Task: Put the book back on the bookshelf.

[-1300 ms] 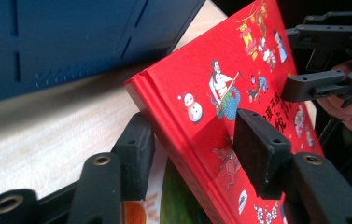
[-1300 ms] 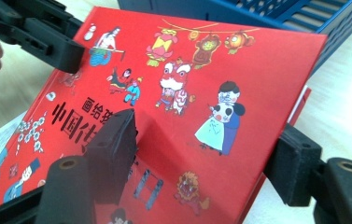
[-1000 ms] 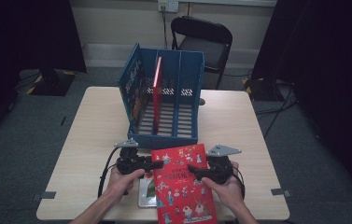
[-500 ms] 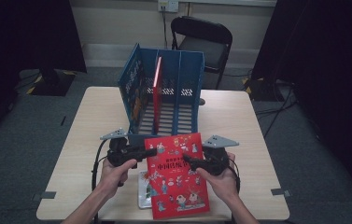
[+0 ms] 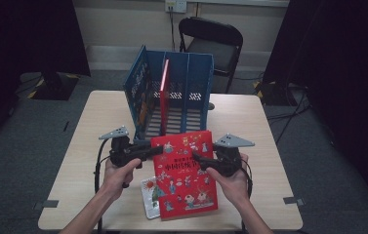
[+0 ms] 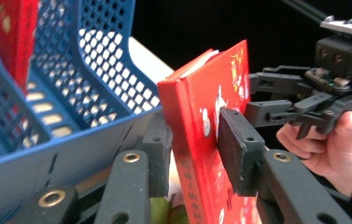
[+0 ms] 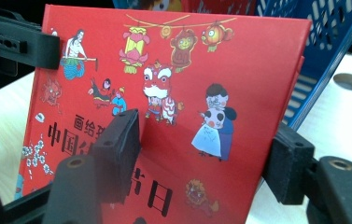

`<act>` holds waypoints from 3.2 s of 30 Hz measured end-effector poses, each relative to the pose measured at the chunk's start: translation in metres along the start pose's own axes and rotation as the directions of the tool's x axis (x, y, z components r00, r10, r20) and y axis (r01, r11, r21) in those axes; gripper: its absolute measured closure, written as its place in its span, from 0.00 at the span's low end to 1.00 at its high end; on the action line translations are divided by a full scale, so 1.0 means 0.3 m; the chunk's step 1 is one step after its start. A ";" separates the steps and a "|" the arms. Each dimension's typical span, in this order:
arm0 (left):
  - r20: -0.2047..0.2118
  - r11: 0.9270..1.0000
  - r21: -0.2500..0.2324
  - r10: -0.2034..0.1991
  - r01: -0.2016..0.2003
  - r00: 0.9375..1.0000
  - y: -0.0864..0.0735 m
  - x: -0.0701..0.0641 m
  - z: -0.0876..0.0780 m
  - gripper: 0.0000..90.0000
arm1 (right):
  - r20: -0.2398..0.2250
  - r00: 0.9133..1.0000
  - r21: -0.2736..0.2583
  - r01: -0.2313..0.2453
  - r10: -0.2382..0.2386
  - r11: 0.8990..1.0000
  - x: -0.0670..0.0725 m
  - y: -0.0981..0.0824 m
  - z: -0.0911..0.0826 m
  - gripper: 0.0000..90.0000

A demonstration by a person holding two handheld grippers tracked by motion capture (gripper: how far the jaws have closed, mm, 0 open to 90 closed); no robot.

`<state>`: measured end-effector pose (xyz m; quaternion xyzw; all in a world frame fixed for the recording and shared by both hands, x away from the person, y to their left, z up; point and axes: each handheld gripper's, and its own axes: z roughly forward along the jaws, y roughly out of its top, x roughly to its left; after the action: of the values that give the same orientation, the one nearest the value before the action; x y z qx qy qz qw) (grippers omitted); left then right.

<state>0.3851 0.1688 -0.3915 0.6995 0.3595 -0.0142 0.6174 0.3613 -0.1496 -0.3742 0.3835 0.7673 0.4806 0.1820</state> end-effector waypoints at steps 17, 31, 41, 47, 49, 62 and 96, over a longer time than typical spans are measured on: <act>0.074 0.999 -0.018 0.041 -0.040 0.996 0.030 -0.032 -0.012 0.77 | -0.003 1.000 -0.063 -0.004 0.004 0.998 0.001 0.039 -0.037 0.44; 0.152 0.998 -0.012 0.060 -0.058 0.987 0.039 -0.091 0.023 0.84 | -0.030 0.999 -0.080 -0.015 0.013 0.997 0.003 0.025 -0.077 0.44; 0.142 0.992 -0.047 0.119 -0.113 0.983 0.120 -0.147 -0.020 0.84 | -0.032 0.999 -0.151 0.001 -0.006 0.989 0.024 0.076 -0.120 0.44; 0.121 0.986 -0.080 0.152 -0.143 0.981 0.149 -0.142 -0.041 0.83 | -0.034 0.999 -0.172 0.021 -0.027 0.985 0.028 0.126 -0.105 0.43; 0.108 0.984 -0.086 0.168 -0.159 0.980 0.154 -0.133 -0.044 0.83 | -0.032 0.999 -0.179 0.031 -0.037 0.983 0.028 0.135 -0.092 0.42; 0.060 0.968 -0.102 0.238 -0.231 0.969 0.110 -0.102 -0.059 0.81 | -0.027 0.997 -0.183 0.068 -0.074 0.981 0.031 0.101 -0.010 0.39; 0.081 0.959 -0.084 0.277 -0.270 0.957 0.095 -0.211 -0.103 0.68 | -0.067 0.994 -0.148 0.079 -0.090 0.986 0.053 0.008 -0.003 0.16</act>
<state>0.3399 0.1656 -0.3304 0.7184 0.2309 0.0524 0.6541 0.3516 -0.1376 -0.3701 0.3183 0.7520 0.5410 0.2013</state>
